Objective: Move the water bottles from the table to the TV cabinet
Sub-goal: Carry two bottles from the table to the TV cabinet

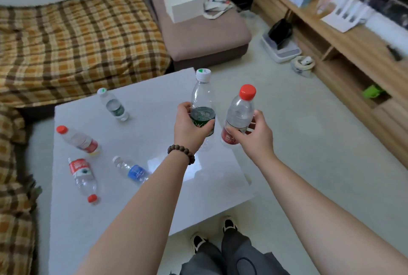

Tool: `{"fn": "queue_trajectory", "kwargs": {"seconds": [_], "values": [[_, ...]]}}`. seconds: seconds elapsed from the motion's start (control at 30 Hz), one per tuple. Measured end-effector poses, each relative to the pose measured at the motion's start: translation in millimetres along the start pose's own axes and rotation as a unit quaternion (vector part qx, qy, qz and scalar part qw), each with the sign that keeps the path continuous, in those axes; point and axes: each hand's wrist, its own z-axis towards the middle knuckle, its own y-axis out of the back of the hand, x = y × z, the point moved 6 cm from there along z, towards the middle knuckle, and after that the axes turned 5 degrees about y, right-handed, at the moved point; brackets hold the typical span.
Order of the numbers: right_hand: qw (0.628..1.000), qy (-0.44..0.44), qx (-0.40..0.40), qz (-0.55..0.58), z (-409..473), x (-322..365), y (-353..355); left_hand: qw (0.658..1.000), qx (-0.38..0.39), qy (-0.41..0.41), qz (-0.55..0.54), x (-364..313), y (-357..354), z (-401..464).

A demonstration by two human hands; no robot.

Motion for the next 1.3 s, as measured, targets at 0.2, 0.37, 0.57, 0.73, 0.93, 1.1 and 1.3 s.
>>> {"fn": "queue_trajectory", "kwargs": {"seconds": [0.2, 0.37, 0.57, 0.73, 0.93, 1.1, 1.3], "values": [[0.991, -0.053, -0.118, -0.018, -13.9, -39.5, 110.4, 0.992, 0.114, -0.044, 0.017, -39.1, -103.3, -13.9], [0.973, -0.087, -0.211, -0.019, -29.9, -75.0, 205.9, 0.978, 0.194, -0.073, 0.032, -66.8, -202.9, -36.1], [0.952, -0.123, -0.281, -0.009, -28.7, -125.9, 315.5, 0.958, 0.265, -0.097, 0.051, -102.2, -327.4, -62.4], [0.941, -0.134, -0.311, -0.016, -1.2, -168.7, 414.9, 0.95, 0.286, -0.111, 0.061, -140.6, -441.1, -70.1], [0.92, -0.149, -0.362, -0.013, 29.0, -206.0, 521.7, 0.934, 0.316, -0.145, 0.082, -191.4, -558.5, -82.8], [0.901, -0.169, -0.398, -0.018, 47.9, -233.2, 581.2, 0.916, 0.353, -0.168, 0.088, -222.0, -638.2, -83.6], [0.884, -0.194, -0.425, -0.014, 91.2, -272.7, 635.4, 0.897, 0.386, -0.188, 0.103, -250.7, -730.4, -55.2]]}}
